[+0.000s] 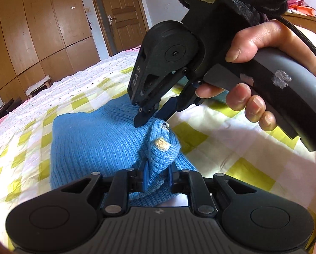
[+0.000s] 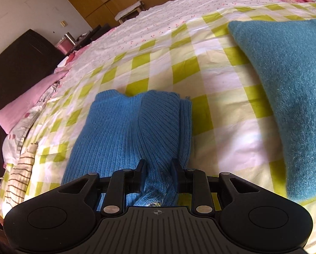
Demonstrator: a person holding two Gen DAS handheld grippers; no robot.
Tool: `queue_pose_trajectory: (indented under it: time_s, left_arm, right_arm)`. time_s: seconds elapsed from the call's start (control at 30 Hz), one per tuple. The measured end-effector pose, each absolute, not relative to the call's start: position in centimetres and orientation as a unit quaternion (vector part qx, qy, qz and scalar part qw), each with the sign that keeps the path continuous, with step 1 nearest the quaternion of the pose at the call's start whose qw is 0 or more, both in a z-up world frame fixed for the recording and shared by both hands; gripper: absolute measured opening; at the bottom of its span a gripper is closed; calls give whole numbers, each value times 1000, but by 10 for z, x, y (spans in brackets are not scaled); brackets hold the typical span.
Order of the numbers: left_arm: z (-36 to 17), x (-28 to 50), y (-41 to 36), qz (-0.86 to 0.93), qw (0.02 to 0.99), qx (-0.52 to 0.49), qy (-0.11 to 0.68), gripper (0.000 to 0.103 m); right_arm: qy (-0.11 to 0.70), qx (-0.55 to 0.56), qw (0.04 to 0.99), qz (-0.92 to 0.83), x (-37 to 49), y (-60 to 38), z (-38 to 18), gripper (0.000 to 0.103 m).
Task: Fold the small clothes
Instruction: 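Lay the folded side down and open the right tool while the left tool holds, then open the left tool and withdraw it from the folded sweater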
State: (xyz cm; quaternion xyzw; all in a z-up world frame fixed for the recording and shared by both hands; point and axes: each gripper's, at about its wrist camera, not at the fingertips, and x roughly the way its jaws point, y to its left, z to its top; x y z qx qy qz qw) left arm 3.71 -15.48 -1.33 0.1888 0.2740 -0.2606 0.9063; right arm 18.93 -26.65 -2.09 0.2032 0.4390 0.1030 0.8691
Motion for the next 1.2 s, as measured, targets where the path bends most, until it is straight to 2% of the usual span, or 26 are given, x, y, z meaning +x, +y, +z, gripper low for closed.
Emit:
queue_pose_trajectory:
  time_s: [0.8, 0.9, 0.97, 1.03, 1.1, 1.2]
  left_arm:
    - [9, 13, -96, -239, 919, 145, 276, 24]
    - [11, 14, -90, -229, 923, 140, 276, 24]
    - [12, 16, -87, -224, 925, 137, 275, 24]
    - [14, 19, -83, -218, 927, 135, 272, 24]
    - [16, 22, -81, -211, 930, 133, 268, 24]
    - [18, 30, -78, -201, 935, 123, 266, 25]
  right_arm:
    - [441, 244, 855, 123, 123, -266, -13, 27]
    - [443, 242, 854, 125, 120, -262, -14, 33]
    - [447, 234, 855, 120, 121, -259, -17, 33]
    - [454, 228, 854, 117, 122, -258, -21, 29]
    - [454, 221, 854, 125, 118, -257, -20, 15]
    - [452, 212, 856, 133, 108, -256, -19, 10]
